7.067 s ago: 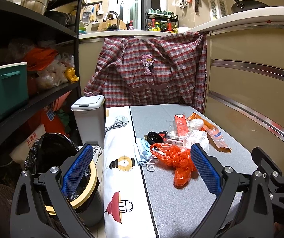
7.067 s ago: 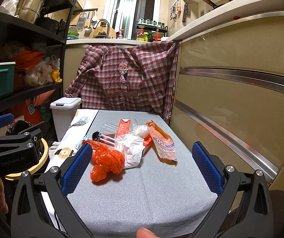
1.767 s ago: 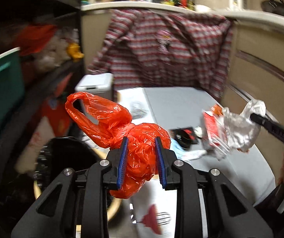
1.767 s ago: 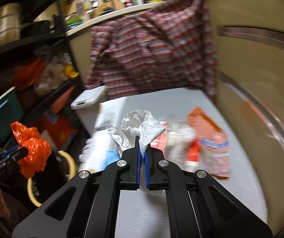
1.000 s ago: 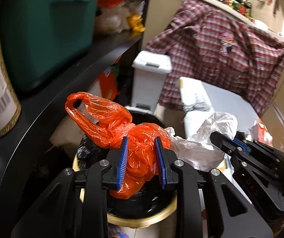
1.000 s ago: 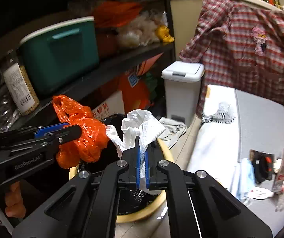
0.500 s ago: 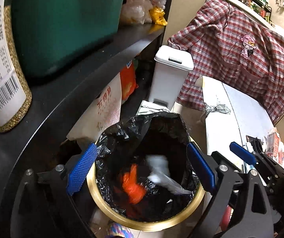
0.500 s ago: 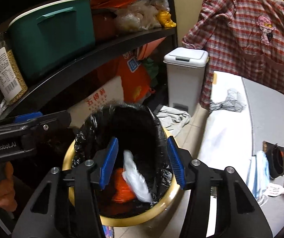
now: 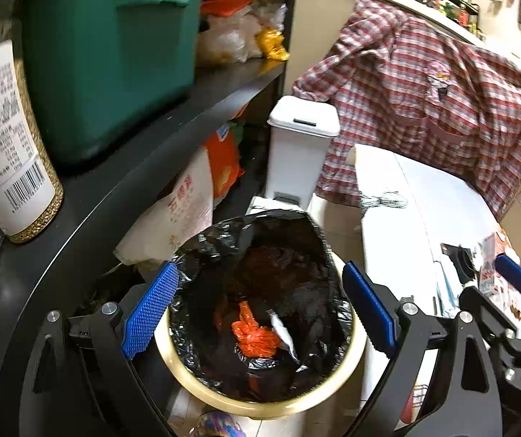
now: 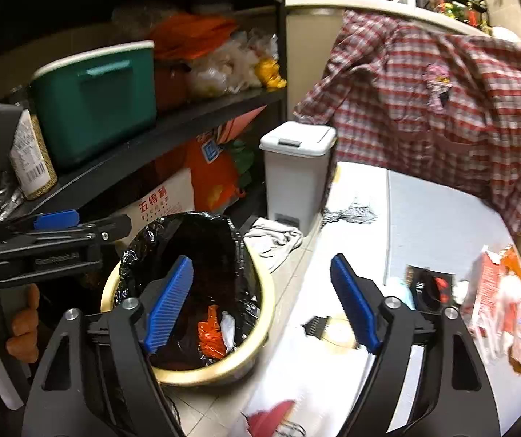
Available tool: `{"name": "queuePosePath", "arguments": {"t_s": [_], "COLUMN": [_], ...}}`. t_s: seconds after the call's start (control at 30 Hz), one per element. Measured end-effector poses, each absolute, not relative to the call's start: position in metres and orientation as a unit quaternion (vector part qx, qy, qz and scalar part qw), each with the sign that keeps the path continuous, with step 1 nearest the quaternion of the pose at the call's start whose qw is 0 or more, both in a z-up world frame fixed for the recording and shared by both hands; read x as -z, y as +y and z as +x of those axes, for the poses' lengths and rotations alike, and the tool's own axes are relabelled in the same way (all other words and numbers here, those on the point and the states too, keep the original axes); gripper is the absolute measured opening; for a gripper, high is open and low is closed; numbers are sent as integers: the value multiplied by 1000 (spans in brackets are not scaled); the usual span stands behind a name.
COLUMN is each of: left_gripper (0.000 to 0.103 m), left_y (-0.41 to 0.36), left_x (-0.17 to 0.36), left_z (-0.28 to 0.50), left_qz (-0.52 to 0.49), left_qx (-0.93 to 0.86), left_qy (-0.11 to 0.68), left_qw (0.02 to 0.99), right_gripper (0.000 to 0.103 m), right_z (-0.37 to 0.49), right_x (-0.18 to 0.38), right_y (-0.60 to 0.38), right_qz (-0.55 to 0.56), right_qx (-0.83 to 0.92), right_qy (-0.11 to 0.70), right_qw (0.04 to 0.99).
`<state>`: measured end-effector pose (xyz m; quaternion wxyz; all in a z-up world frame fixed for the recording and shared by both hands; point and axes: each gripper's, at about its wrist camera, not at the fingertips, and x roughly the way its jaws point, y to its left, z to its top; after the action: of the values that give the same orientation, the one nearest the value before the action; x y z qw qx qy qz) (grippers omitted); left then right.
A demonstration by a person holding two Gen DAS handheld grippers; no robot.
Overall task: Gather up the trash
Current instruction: 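Move both open tools back over the table trash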
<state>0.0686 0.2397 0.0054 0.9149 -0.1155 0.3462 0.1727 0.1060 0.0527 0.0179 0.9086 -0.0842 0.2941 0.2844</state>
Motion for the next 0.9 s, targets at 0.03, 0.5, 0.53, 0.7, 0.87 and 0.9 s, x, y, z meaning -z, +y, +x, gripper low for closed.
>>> {"name": "queuePosePath", "arguments": {"t_s": [0.03, 0.5, 0.53, 0.7, 0.87, 0.9], "left_gripper": [89, 92, 92, 92, 92, 92], "left_y": [234, 115, 104, 61, 27, 22], "left_x": [-8, -32, -32, -32, -22, -19], "left_z": [68, 71, 75, 90, 110, 114], "left_qz": [-111, -42, -36, -14, -2, -1], "left_qx": [-170, -80, -70, -29, -2, 2], "left_qy": [343, 331, 331, 332, 341, 345], "left_qw": [917, 939, 940, 943, 940, 939], "right_gripper": [80, 83, 83, 83, 83, 83], "right_z": [102, 81, 82, 91, 103, 107], "right_x": [-22, -35, -36, -36, -32, -31], "right_y": [45, -83, -92, -149, -194, -203], "right_qz": [-82, -43, -37, -1, 18, 25], "right_qx": [-281, -185, -177, -118, -66, -56], "right_qy": [291, 285, 286, 289, 290, 291], "right_qw": [911, 939, 941, 950, 955, 955]}}
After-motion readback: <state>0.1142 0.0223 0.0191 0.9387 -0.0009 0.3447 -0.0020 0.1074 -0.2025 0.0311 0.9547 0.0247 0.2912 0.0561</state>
